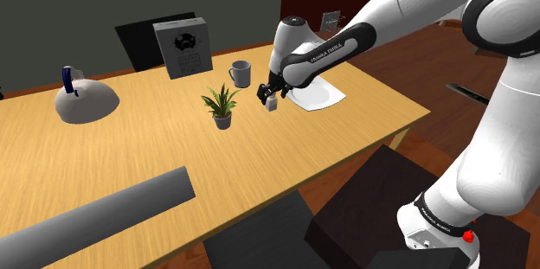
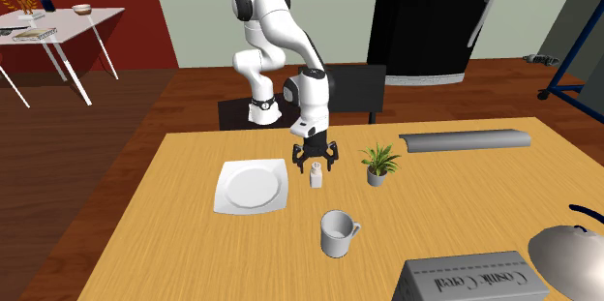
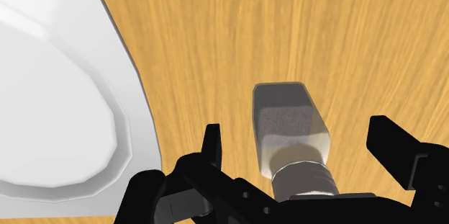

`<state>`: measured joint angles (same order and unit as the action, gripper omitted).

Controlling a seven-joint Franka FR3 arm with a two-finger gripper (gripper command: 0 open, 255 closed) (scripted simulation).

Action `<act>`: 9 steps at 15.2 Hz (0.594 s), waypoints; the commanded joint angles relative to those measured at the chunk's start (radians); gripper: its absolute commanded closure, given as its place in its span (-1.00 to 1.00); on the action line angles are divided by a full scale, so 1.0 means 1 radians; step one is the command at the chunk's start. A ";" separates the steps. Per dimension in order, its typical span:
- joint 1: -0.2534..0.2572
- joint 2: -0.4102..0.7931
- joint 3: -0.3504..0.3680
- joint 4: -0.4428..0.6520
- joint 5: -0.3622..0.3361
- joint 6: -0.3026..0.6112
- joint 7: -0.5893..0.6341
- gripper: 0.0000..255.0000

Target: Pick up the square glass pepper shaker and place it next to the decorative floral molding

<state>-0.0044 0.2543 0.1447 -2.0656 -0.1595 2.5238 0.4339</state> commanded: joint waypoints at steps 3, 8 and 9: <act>0.000 0.001 0.000 0.000 -0.001 0.001 0.001 -1.00; 0.000 0.001 0.000 0.000 0.000 0.001 0.000 1.00; 0.000 0.001 0.000 0.000 -0.001 0.001 0.001 1.00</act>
<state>-0.0043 0.2549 0.1442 -2.0657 -0.1601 2.5250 0.4345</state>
